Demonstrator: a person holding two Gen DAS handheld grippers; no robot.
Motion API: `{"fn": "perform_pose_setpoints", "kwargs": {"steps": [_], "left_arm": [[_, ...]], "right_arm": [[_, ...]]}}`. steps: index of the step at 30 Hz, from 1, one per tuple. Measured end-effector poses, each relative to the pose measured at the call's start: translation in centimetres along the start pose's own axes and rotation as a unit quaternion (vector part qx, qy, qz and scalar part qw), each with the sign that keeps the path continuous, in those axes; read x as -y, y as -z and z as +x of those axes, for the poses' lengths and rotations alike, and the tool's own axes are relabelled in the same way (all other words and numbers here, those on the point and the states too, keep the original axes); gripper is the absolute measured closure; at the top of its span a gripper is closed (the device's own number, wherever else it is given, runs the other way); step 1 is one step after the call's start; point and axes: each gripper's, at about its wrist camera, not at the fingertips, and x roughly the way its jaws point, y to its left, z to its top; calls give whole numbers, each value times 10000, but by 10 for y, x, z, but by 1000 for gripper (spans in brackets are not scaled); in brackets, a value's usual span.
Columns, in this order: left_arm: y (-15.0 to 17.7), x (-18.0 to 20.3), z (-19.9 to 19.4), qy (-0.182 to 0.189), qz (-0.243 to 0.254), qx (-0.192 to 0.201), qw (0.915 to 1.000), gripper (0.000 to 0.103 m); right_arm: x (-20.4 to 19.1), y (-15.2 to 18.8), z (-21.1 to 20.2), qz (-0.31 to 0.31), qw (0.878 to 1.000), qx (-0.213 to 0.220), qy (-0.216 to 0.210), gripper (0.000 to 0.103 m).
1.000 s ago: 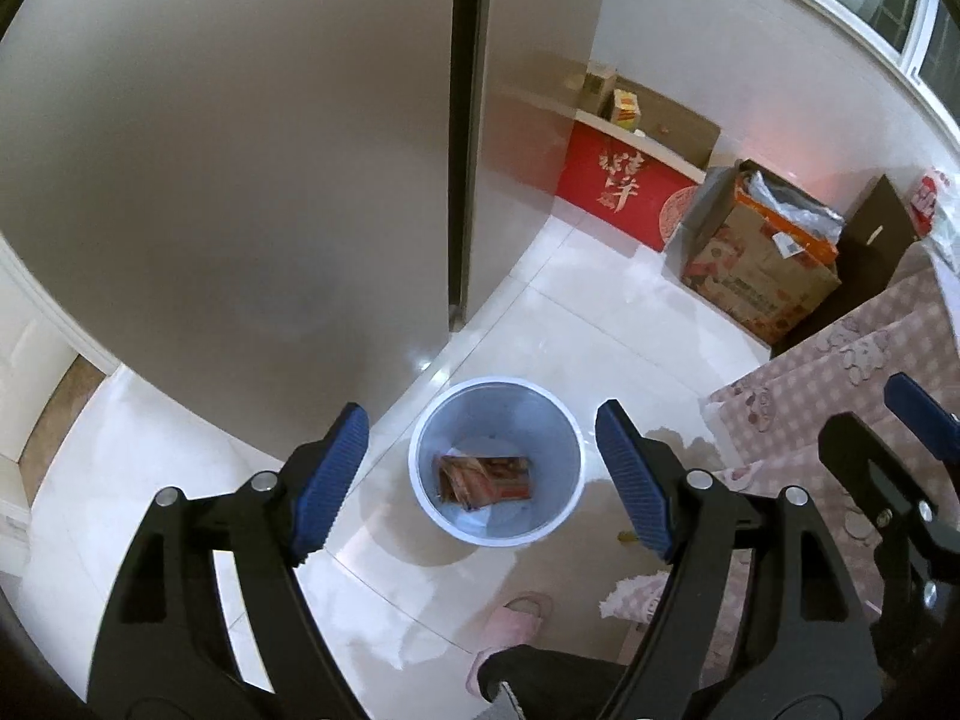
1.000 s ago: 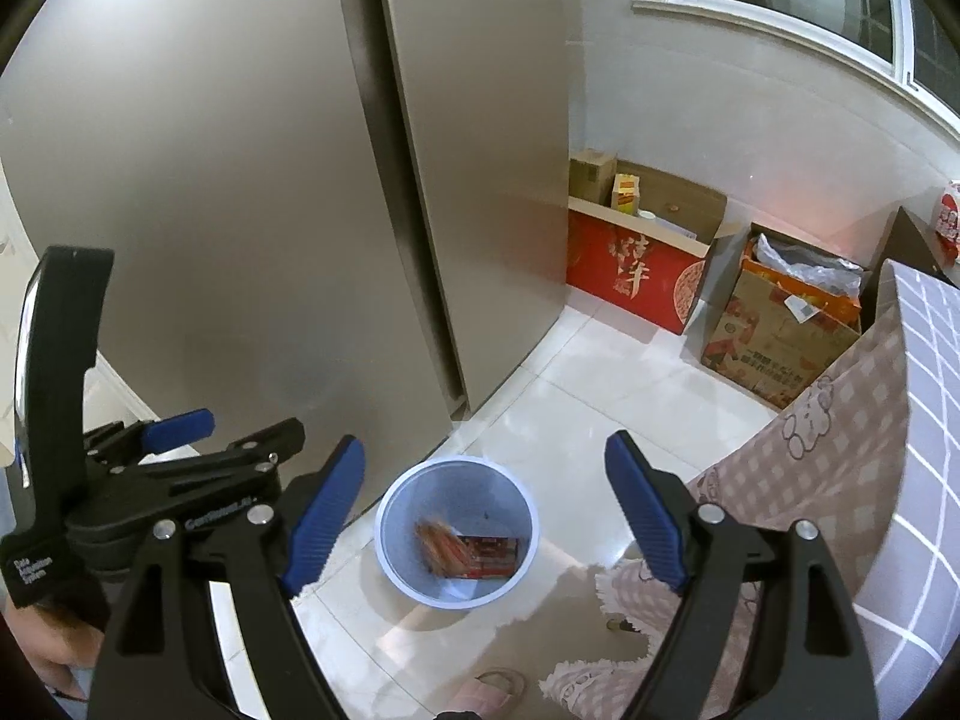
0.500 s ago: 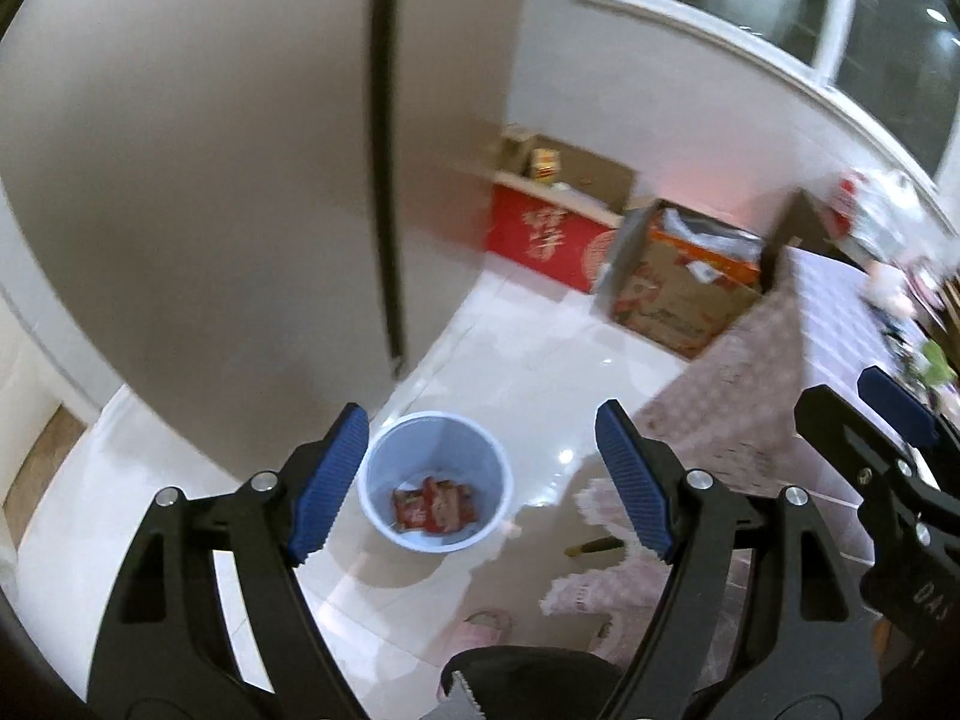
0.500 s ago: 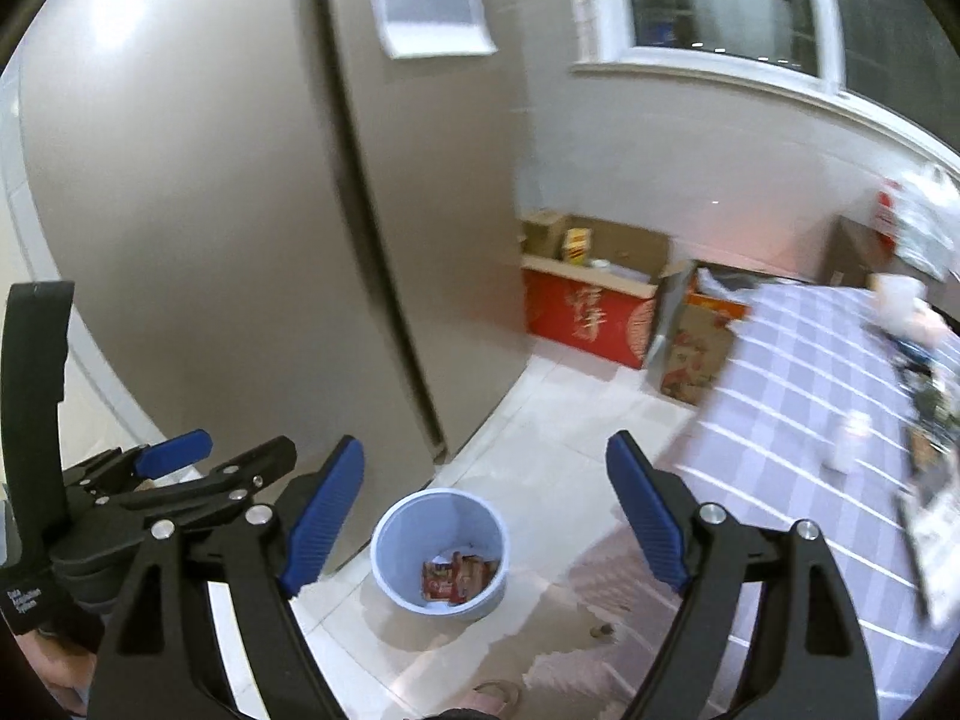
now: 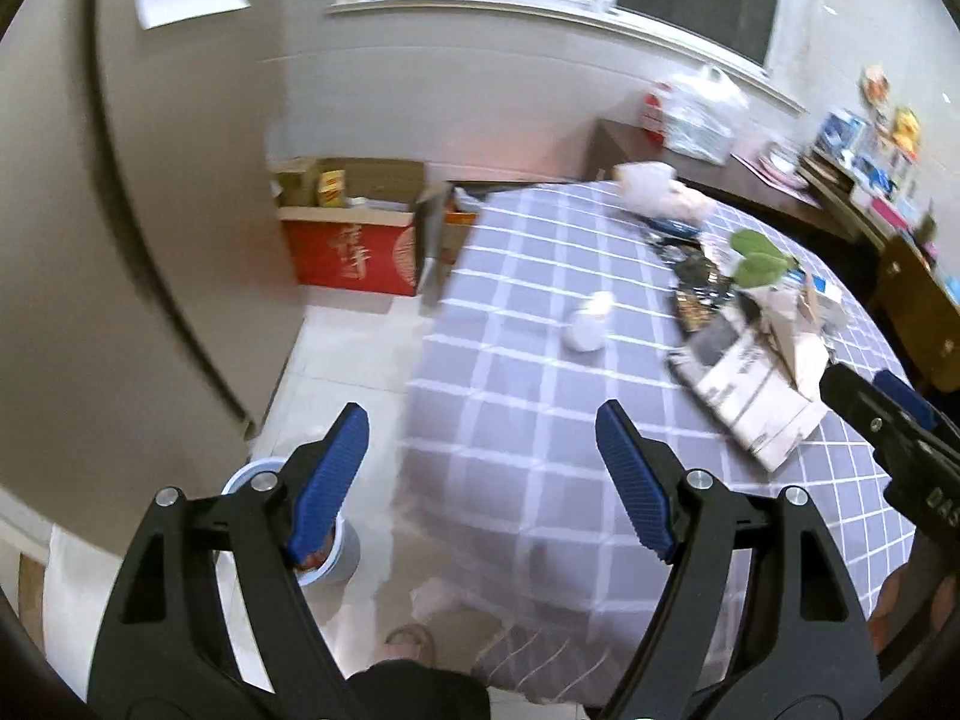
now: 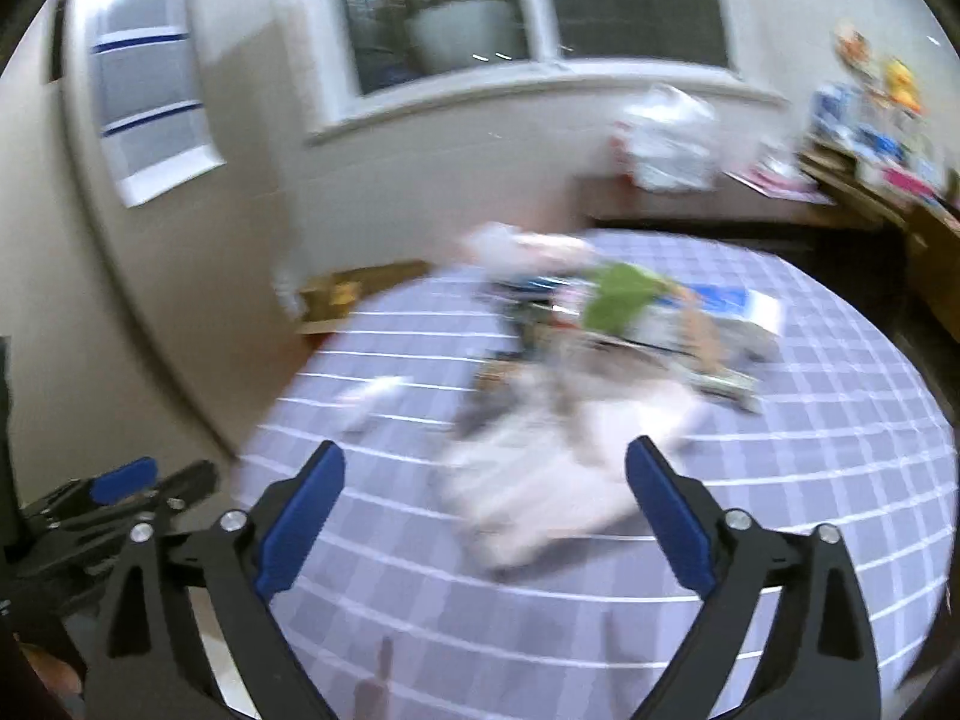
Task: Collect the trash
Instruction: 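Grasp the white dropper bottle with the left tool while the right tool grasps crumpled brown paper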
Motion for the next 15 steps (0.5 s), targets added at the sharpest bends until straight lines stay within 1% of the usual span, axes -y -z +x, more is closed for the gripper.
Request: {"fn": "perform_pose_setpoints", "kwargs": {"steps": [1,2,5,7,9,15], "left_arm": [[-2,8,5,-15,82,-17,10000,26],[-3,18,11,-14,180,-31,9998,26],[-7,30,24,-67,295,-67,9995,26],[-13,37,36,-90,380,-84,9992,26],[-18,41,46,-95,390,-108,9991,26],[-30,49,69,5,528,-114,9985,26]], "right_arm": [[15,1,6,141,9997,-99,154,9],[26,3,11,255,9993,-180,211,9],[49,4,34,428,9976,-477,248,9],[51,6,48,454,9970,-612,148,9],[54,5,61,483,9959,-752,144,9],[59,-9,82,562,9948,-829,161,9]]}}
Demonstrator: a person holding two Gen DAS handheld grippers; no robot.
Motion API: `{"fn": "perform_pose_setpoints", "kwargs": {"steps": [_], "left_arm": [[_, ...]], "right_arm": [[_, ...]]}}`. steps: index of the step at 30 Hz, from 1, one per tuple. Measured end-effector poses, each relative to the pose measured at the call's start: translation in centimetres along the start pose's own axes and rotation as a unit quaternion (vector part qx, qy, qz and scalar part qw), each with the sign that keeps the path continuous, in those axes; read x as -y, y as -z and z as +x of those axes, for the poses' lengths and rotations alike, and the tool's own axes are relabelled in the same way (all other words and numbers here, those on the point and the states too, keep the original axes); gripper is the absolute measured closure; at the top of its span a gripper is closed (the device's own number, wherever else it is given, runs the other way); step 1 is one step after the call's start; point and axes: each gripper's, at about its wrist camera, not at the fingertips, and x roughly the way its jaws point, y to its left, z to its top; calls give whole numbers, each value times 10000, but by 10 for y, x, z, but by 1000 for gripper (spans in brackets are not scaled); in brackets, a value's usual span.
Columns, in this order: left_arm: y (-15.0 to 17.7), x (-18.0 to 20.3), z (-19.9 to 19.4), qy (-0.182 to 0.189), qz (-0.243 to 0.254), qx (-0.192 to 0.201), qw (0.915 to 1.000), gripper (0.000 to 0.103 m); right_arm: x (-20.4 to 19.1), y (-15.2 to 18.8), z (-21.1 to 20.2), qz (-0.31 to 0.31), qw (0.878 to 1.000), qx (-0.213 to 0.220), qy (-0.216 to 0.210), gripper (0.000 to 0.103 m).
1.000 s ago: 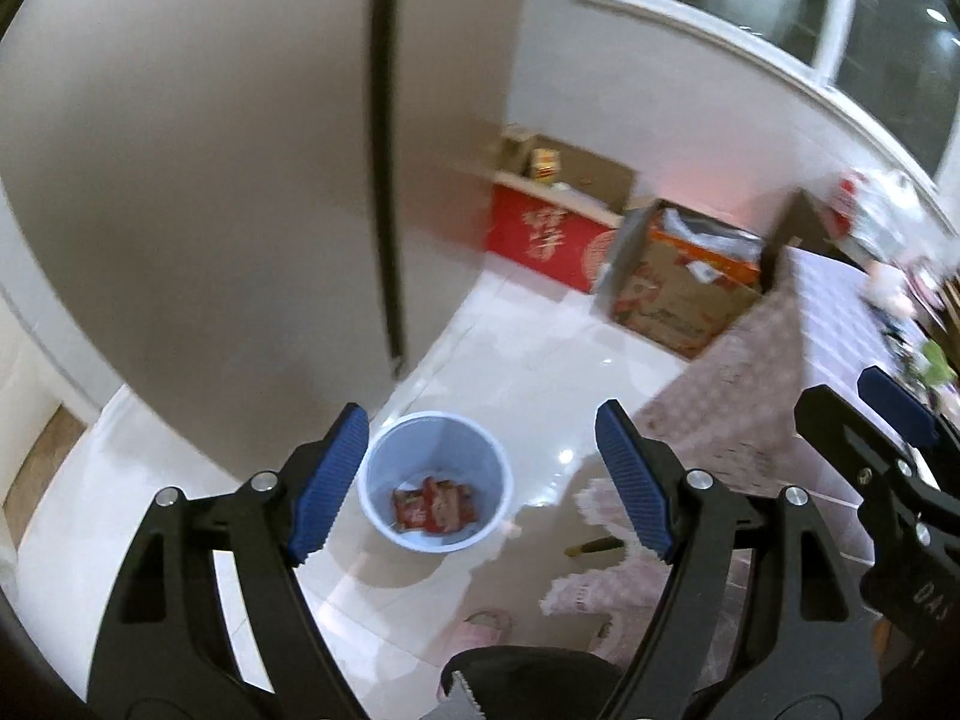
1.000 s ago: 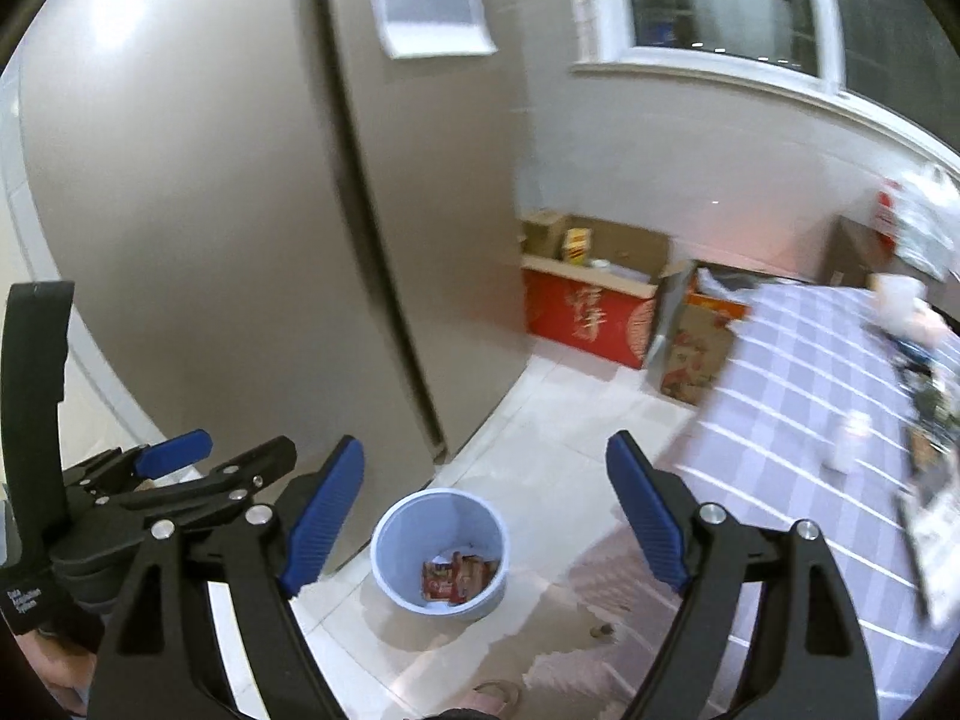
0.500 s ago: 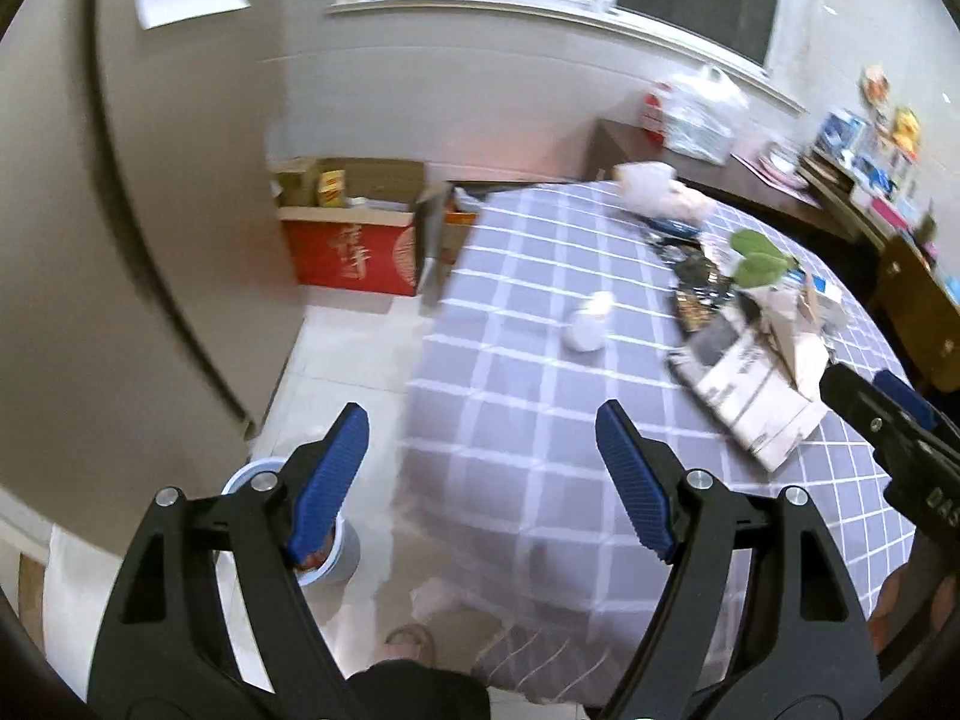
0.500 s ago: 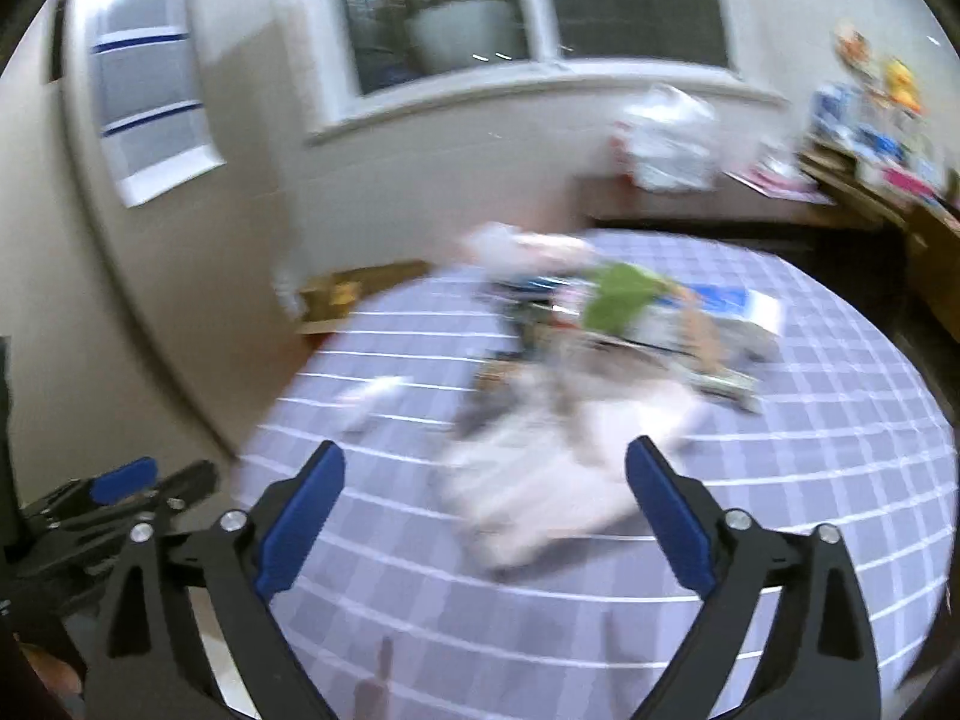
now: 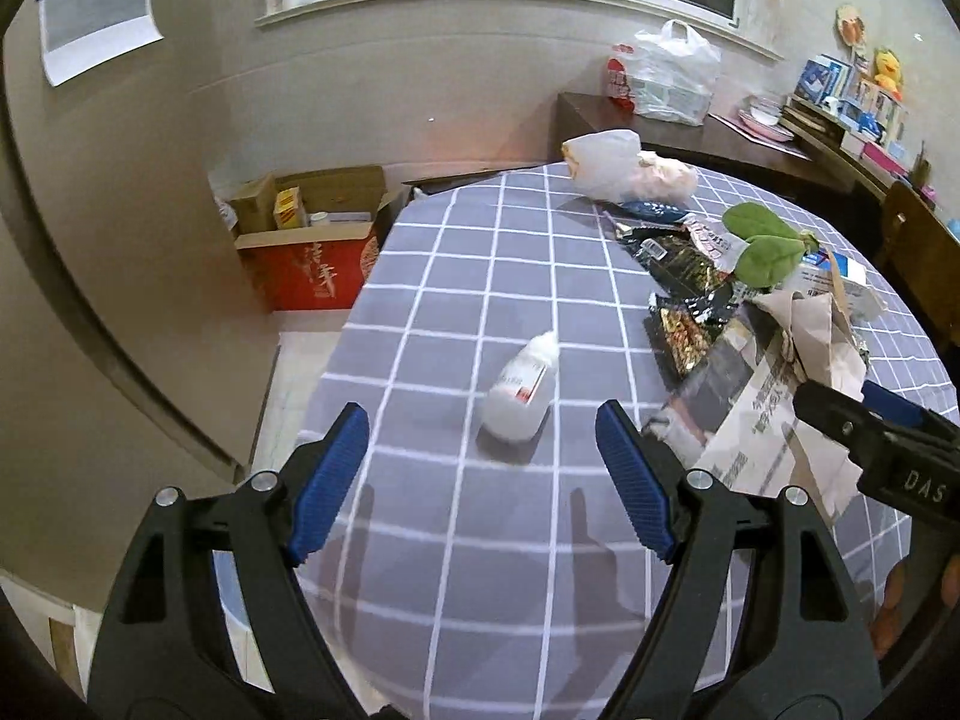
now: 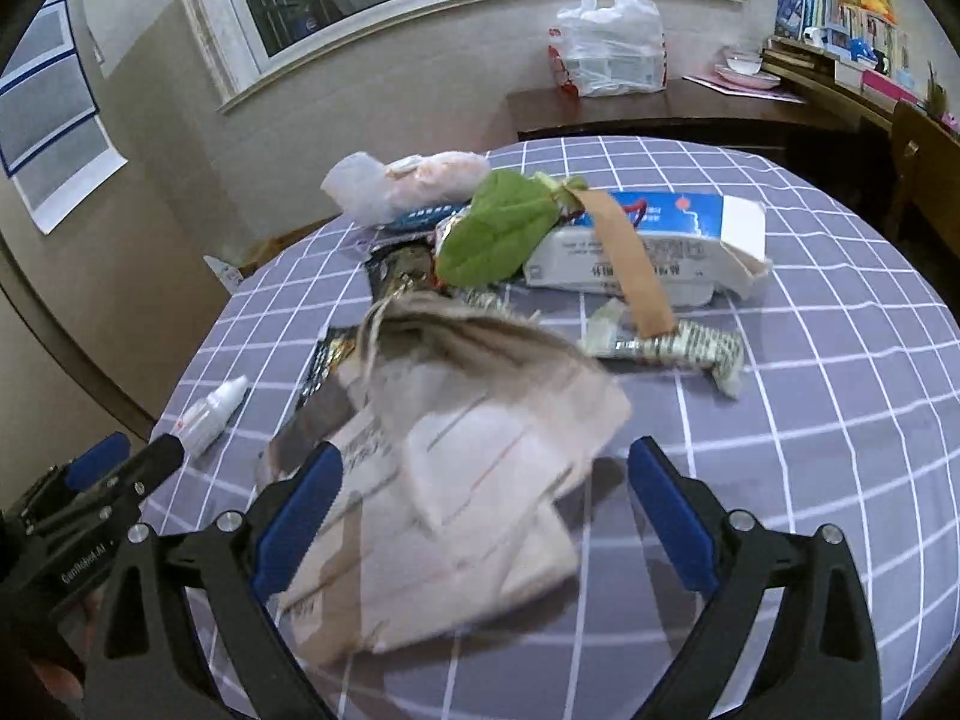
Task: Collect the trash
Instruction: 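Grasp the white dropper bottle with the left tool while the right tool grasps crumpled brown paper, then carry the bottle and paper to the bin and release both into it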
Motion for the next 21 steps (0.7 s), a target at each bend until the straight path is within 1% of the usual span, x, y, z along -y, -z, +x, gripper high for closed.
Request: {"fn": "perform_pose_setpoints", "kwargs": {"steps": [2,3,4,5,6,7,9,14,17,21], "left_arm": [[-4,3,5,39,17,-15,10000,26],[-6,4,9,90,32,-20,10000,27],[-8,5,11,143,43,-23,9999,34],[-9,8,15,242,86,-64,9996,39],[-10,10,20,314,126,-148,9993,54],[-10,12,23,368,140,-230,9990,72],[-10,12,32,499,81,-421,9978,79],[-5,8,16,520,-83,-149,9985,79],[-3,4,-5,522,-160,21,9985,79],[3,-10,-37,500,-348,238,9979,79]], "right_arm": [[0,-4,5,-81,9999,-36,129,9],[0,-6,6,-59,9999,-14,114,10],[1,-6,4,-52,9999,20,98,28],[1,-6,4,-84,9999,29,136,31],[1,-7,4,-101,9999,38,113,36],[1,-7,3,-124,9999,52,66,41],[-1,-7,1,-187,9997,108,131,45],[-6,-4,-15,-302,9984,263,387,52],[-8,-4,-26,-279,9985,352,318,54],[-24,-3,-52,-388,9972,599,212,55]]}}
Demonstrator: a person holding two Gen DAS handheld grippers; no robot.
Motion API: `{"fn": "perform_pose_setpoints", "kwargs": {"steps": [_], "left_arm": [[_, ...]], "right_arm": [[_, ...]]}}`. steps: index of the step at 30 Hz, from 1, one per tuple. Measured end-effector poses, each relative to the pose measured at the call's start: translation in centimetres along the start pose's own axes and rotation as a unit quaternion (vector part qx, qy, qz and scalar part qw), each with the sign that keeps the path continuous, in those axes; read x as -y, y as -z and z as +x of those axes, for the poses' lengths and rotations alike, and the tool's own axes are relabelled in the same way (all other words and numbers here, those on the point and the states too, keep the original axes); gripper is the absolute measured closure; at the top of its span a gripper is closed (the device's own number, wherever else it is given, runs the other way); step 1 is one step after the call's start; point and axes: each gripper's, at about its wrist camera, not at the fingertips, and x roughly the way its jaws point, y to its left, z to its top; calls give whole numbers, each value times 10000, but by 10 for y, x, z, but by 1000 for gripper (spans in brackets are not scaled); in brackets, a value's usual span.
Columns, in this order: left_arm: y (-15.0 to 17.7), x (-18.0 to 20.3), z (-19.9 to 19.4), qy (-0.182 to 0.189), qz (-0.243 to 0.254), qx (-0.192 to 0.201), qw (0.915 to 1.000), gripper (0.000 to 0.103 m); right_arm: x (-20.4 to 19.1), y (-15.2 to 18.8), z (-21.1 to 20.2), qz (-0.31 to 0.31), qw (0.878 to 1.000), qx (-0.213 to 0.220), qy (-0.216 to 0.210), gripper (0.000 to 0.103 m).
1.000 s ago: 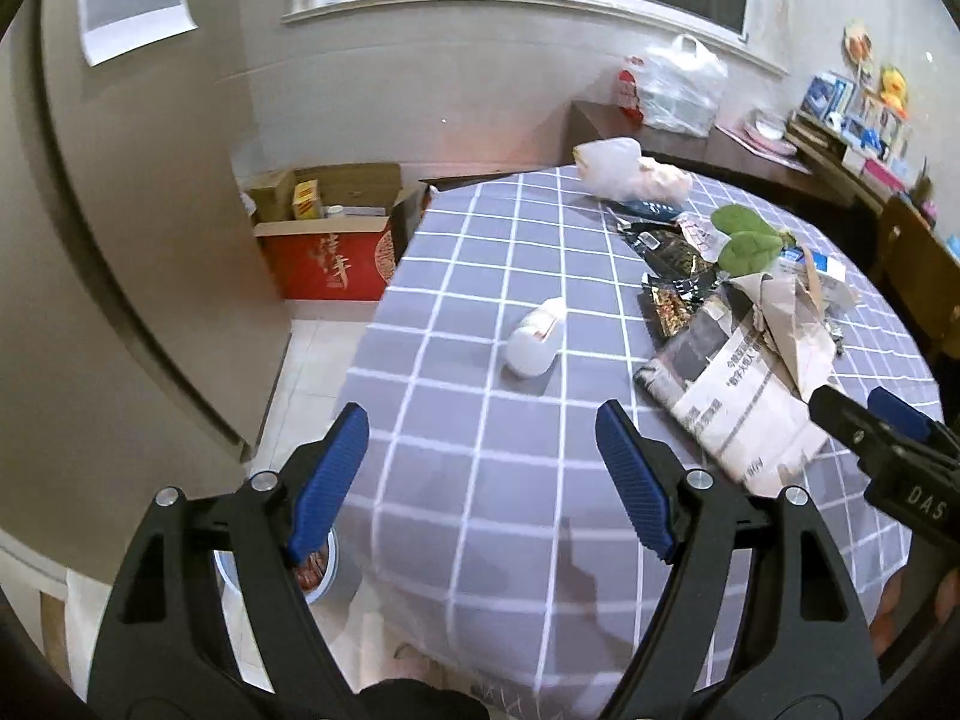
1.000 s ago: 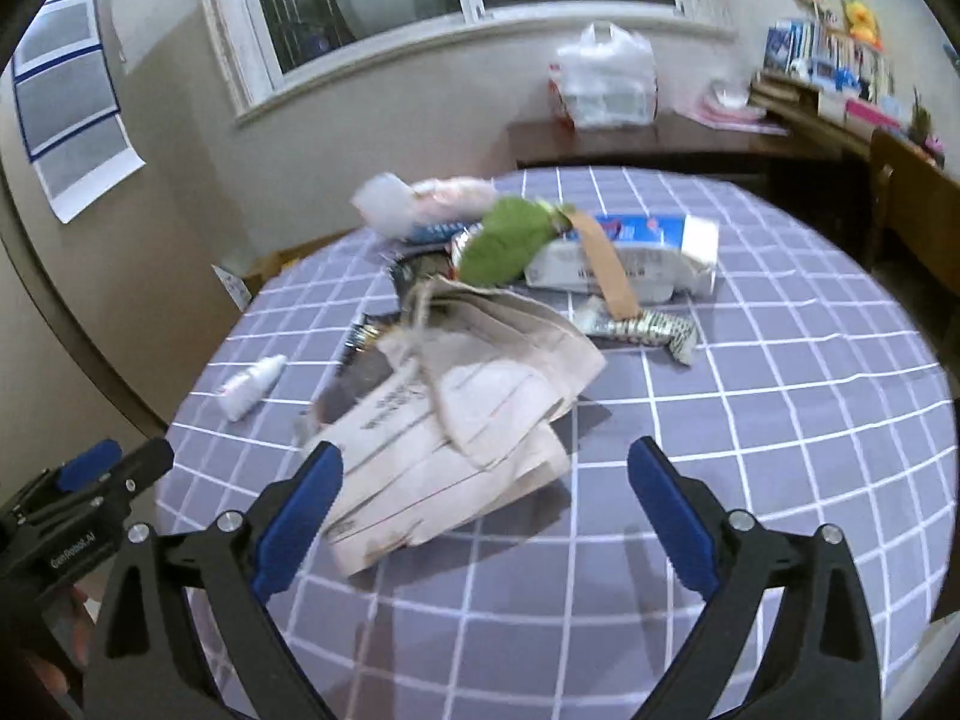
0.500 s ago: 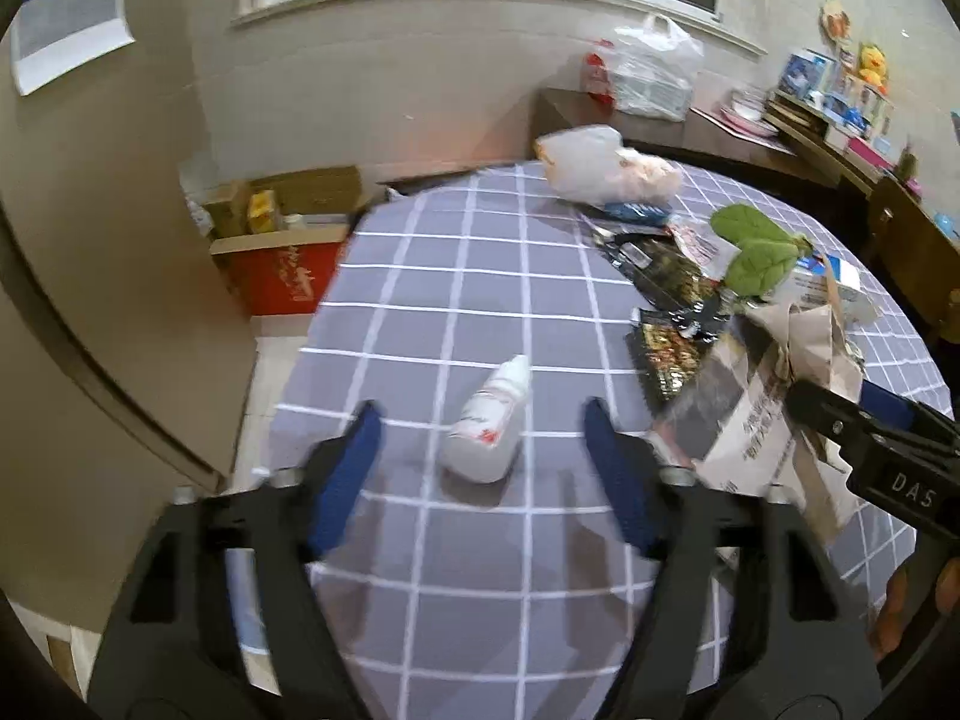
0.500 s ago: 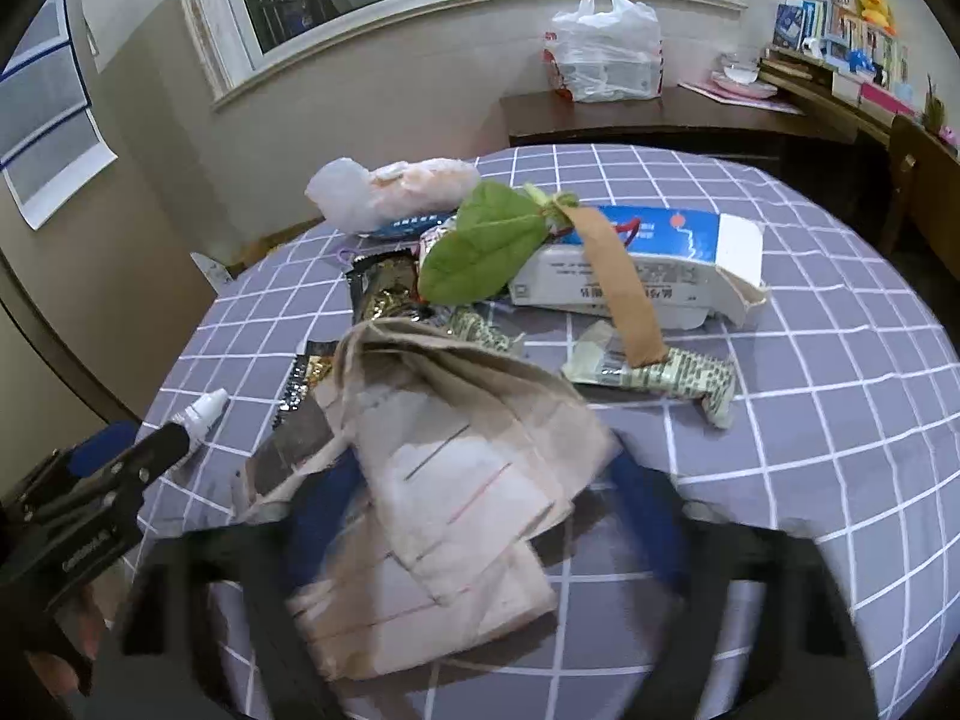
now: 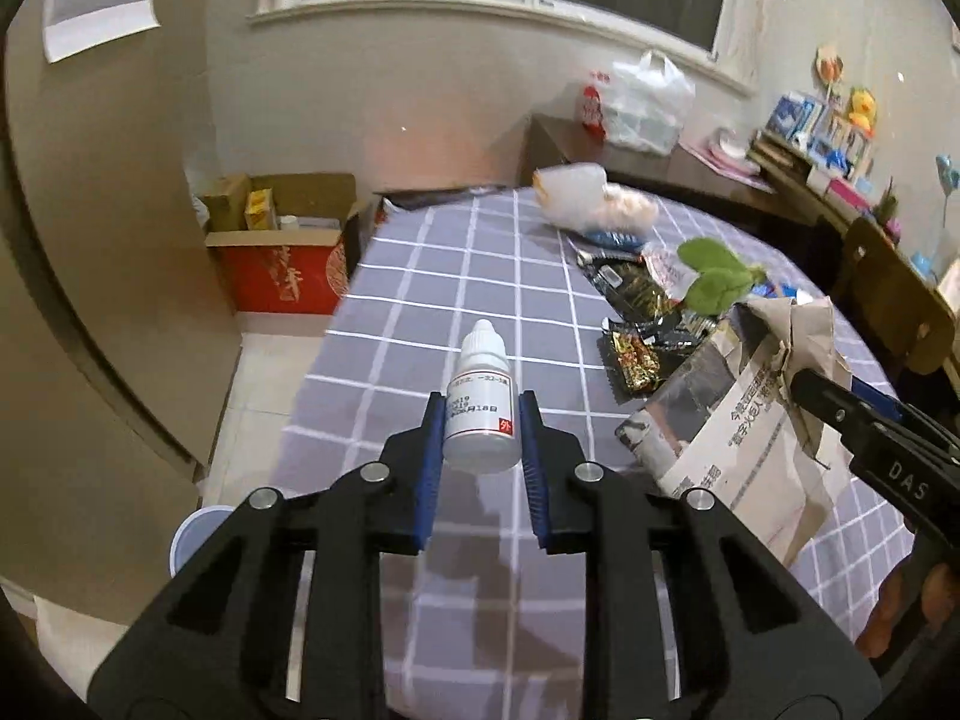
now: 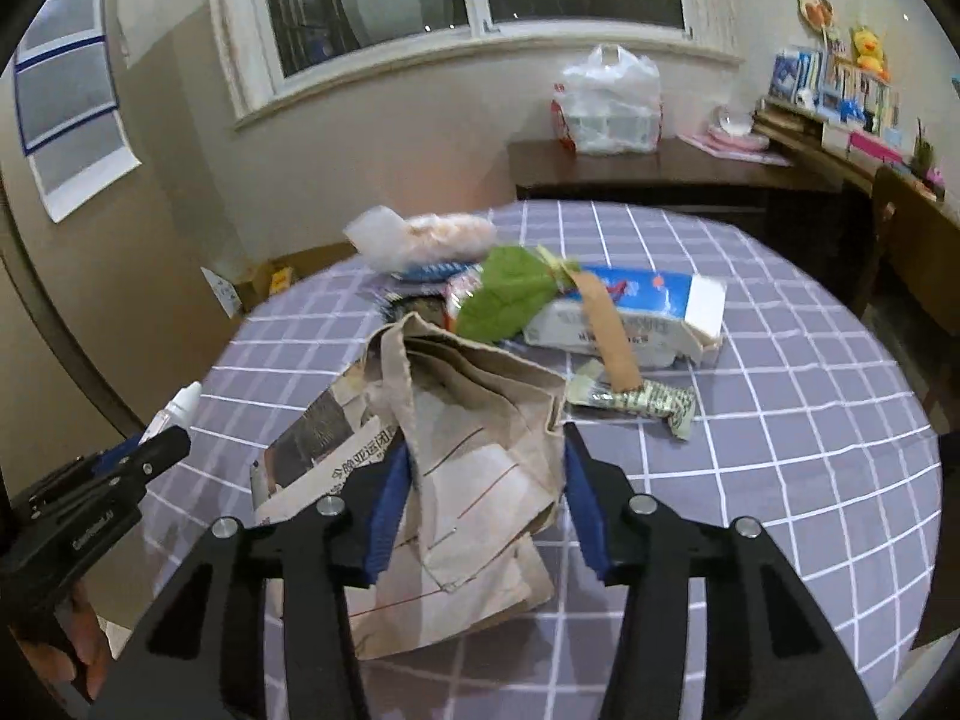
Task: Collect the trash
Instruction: 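Carry the bottle and paper to the bin and release both into it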
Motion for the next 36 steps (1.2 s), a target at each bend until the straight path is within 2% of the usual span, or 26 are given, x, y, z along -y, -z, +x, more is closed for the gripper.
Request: {"fn": "perform_pose_setpoints", "kwargs": {"steps": [3,7,16,23,30,31,33,34,36], "left_arm": [[4,-14,-28,-33,-146,199,9997,79],[16,-45,-63,-193,-413,358,9983,79],[55,-153,-109,-828,-1163,347,9892,79],[92,-234,-110,-1345,-1752,27,9753,79],[122,-304,-96,-1947,-2211,-300,9552,79],[125,-313,-94,-2001,-2281,-343,9523,79],[130,-327,-88,-2076,-2389,-424,9476,79],[132,-333,-85,-2122,-2420,-480,9456,79],[135,-340,-80,-2174,-2460,-563,9429,79]], "right_arm": [[-15,-1,-19,-75,9998,167,-105,55],[-53,2,-42,-321,9982,321,-389,55],[-190,31,-36,-1132,9865,91,-1178,55],[-291,64,-8,-1740,9716,-187,-1591,55],[-374,94,35,-2381,9557,-372,-1688,54],[-383,98,41,-2449,9541,-379,-1681,52],[-400,105,56,-2527,9509,-446,-1727,39],[-406,107,63,-2542,9494,-475,-1782,30],[-418,115,79,-2589,9464,-517,-1861,27]]}}
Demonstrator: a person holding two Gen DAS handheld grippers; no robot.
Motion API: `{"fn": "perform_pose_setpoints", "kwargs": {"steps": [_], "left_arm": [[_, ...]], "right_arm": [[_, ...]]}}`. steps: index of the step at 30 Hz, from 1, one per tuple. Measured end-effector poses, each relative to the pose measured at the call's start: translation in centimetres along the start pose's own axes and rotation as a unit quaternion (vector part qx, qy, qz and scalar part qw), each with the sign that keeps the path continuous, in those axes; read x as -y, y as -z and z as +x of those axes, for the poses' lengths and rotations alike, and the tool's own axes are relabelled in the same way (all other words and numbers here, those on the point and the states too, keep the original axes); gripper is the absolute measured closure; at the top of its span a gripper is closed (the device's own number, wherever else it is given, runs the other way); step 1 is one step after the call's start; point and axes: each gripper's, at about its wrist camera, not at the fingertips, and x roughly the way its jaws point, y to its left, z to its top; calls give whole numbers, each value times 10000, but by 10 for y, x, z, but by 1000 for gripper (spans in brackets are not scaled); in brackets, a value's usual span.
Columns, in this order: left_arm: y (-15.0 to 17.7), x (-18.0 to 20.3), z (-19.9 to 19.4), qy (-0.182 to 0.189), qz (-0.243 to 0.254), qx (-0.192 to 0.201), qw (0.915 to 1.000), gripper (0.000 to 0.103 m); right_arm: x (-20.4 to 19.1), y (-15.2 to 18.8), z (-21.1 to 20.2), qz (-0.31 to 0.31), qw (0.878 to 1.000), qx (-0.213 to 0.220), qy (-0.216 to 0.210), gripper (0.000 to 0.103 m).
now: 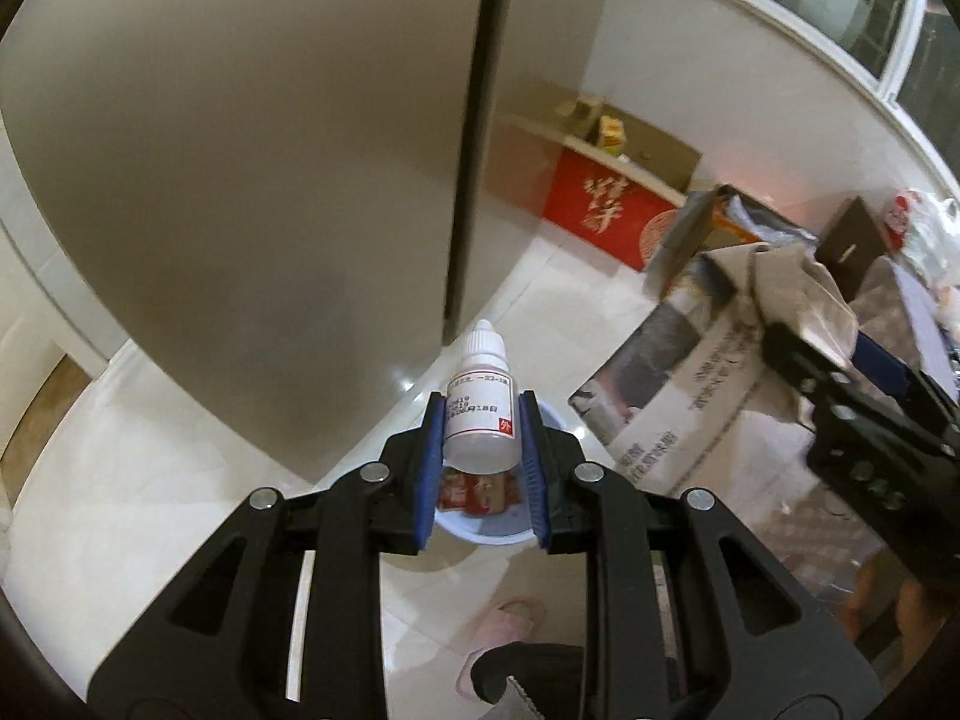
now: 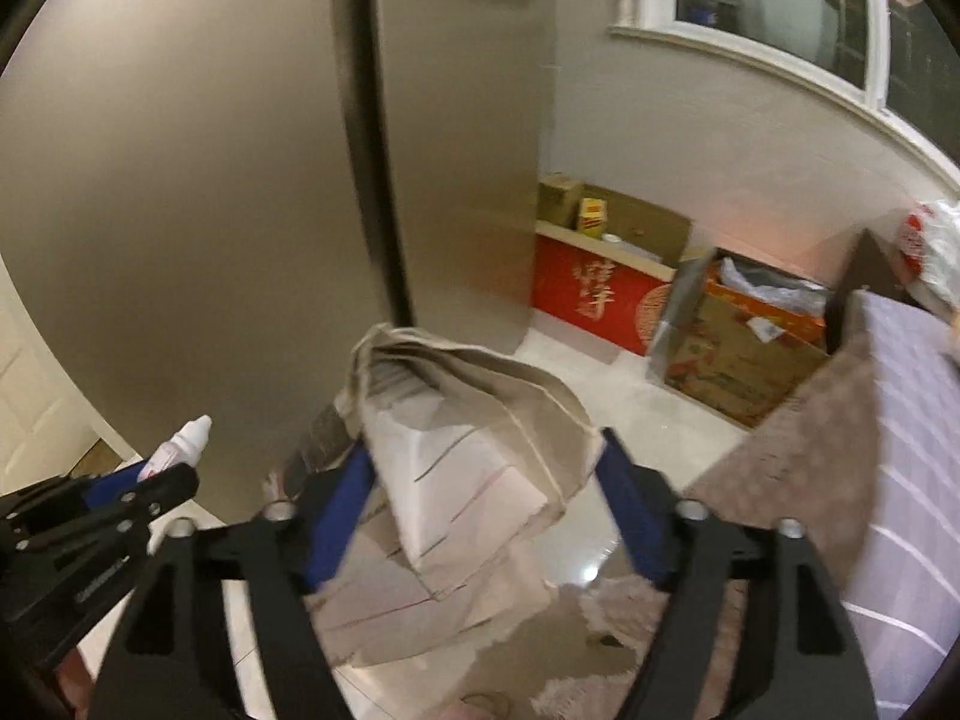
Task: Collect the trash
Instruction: 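Carry the bottle and paper to the bin and release both into it, then grasp a dark snack wrapper with the left tool while the right tool grasps a silver wrapper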
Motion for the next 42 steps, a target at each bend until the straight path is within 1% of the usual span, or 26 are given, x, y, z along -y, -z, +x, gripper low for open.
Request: {"fn": "perform_pose_setpoints", "kwargs": {"steps": [2,3,7,11,15,21,27,35,36,37,38,39,40,42], "left_arm": [[0,-3,5,-2,4,-46,10000,79],[1,-3,8,-17,16,-66,10000,79],[2,-2,16,1,-2,-127,9999,79],[4,4,15,61,39,-136,9999,79],[5,1,13,91,57,-142,9998,79],[5,1,9,152,98,-138,9997,79],[3,15,14,209,219,-195,9994,79],[-14,35,29,311,343,-251,9986,78],[-16,36,31,294,346,-241,9987,73],[-18,38,33,248,345,-276,9987,46],[-19,37,35,180,322,-320,9988,30],[-20,36,33,115,254,-248,9993,23],[-20,36,31,108,212,-149,9996,24],[-18,35,32,64,196,-237,9995,24]], "right_arm": [[-3,5,20,-4,9998,-196,-30,22],[-5,8,25,7,9997,-262,-32,22],[-6,13,25,70,9998,-150,-132,13],[-6,14,19,21,9999,-92,-143,13],[0,14,10,193,9995,-115,-229,13],[2,14,-4,76,9999,52,-117,11],[9,18,-9,77,9999,108,-72,11],[30,19,-13,325,9990,296,28,10],[33,18,-13,366,9989,309,15,10],[35,18,-13,377,9987,341,20,10],[37,18,-13,403,9986,347,21,10],[38,18,-13,415,9985,342,21,10],[39,19,-13,425,9985,339,24,10],[42,19,-13,459,9984,335,30,10]]}}
